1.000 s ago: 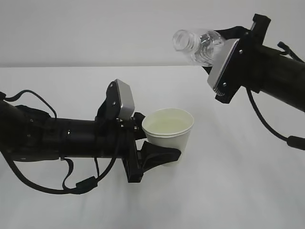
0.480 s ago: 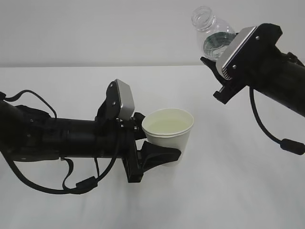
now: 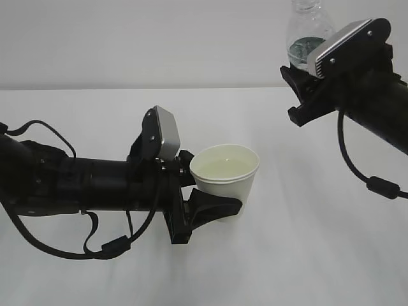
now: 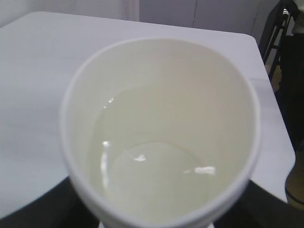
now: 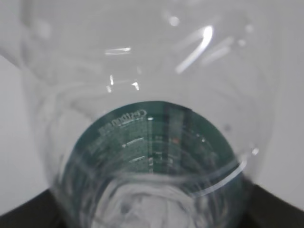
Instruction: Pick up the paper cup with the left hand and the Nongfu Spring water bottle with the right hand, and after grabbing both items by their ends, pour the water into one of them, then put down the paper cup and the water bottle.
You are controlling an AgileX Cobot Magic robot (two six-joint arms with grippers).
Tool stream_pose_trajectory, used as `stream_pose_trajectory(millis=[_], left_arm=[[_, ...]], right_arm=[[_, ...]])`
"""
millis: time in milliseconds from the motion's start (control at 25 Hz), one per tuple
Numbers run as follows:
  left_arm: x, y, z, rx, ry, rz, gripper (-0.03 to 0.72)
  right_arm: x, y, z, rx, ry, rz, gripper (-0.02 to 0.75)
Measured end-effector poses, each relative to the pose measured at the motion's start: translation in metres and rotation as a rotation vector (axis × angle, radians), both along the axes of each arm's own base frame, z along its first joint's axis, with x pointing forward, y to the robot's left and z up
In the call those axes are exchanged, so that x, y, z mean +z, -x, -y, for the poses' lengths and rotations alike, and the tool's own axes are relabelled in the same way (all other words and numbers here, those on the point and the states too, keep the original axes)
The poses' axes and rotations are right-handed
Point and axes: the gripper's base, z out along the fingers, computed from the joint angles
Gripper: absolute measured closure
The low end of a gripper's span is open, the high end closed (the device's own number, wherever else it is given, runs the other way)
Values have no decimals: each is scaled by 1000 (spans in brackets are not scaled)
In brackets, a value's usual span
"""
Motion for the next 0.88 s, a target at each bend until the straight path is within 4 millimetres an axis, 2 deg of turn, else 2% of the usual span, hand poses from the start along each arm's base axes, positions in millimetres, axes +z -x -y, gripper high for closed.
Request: stream_pose_trajectory(millis=[280, 600, 880], left_arm=[[0, 0, 0, 5, 2, -1, 247], [0, -1, 0, 6, 3, -2, 248], [0, 0, 0, 5, 3, -2, 249]], right_arm=[[0, -2, 6, -87, -163, -58, 297], [-6, -1, 15, -182, -252, -112, 297], [-30, -6, 17, -229, -263, -175, 297]])
